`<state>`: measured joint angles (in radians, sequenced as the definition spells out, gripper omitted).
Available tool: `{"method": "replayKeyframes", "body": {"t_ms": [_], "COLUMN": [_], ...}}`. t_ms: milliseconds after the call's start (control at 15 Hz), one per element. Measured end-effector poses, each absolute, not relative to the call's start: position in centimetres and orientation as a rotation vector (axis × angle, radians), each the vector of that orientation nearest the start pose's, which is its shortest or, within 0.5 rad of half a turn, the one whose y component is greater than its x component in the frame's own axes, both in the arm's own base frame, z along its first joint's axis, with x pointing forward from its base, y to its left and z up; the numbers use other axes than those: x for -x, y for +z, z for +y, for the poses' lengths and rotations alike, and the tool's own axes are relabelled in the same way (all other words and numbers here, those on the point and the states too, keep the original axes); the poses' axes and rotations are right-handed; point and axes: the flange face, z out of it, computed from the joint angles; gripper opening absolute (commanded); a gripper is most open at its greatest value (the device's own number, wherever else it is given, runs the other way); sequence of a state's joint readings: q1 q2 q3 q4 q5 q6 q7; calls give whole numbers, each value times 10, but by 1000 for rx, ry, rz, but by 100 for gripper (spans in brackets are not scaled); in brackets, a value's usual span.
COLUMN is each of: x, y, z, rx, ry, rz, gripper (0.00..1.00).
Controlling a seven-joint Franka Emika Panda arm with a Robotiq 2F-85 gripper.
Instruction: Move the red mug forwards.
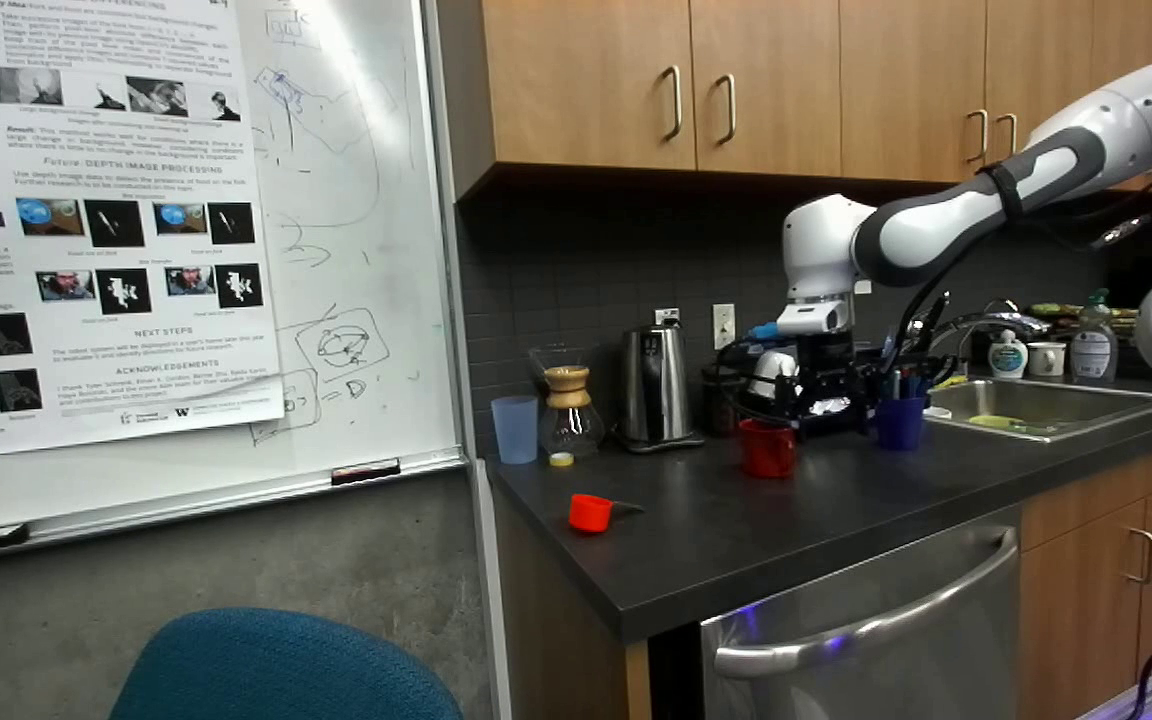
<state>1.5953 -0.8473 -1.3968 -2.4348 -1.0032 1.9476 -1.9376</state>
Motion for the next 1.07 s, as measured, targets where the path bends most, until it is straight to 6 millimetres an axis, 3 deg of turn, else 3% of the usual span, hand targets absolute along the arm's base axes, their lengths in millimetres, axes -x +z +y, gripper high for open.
{"method": "replayKeyframes", "body": {"t_ms": [733, 1067], "x": [-448, -454], "y": [324, 332], "z": [54, 55], "rx": [-575, -471], "ry": [-101, -70], "rz": [3074, 3060], "gripper": [100, 100]}}
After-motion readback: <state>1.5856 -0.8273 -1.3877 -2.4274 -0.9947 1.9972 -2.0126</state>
